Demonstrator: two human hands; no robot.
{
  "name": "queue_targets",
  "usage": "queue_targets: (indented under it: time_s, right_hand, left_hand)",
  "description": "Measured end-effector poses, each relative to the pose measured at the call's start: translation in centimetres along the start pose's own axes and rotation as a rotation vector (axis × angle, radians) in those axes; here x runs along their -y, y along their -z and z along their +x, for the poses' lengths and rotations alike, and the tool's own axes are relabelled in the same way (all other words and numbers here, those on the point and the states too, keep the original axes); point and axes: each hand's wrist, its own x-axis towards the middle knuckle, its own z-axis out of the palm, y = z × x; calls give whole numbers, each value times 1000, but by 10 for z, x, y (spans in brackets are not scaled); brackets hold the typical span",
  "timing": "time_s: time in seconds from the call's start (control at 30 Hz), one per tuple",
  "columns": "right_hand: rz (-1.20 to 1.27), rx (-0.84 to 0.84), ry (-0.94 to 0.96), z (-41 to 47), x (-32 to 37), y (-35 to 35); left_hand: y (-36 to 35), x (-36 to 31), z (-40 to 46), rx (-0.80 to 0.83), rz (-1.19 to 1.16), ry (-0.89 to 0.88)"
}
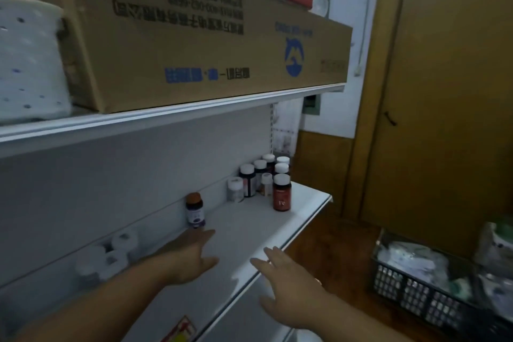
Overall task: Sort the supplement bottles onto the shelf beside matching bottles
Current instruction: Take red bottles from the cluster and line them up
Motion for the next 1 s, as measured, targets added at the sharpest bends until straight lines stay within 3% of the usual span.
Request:
queue_targets:
  time_s: [0.17,0.47,0.57,0.8,1.0]
  right_hand:
    - [-20,9,-76,46,-44,14]
    - [124,-38,-248,120,-141,22]
    - [205,-106,-253,143,-168,26]
    - [465,-141,-393,207,-247,37]
    - [670,-179,-257,261,-279,50]
  left_hand:
    - [1,-4,83,104,-110,-50]
    - [-34,-11,184,122,-260,-33]
    - [-41,-23,208,48,-379,7]
    - [-69,-104,275,-229,-905,146]
    - [-91,-140,310,-472,-994,243]
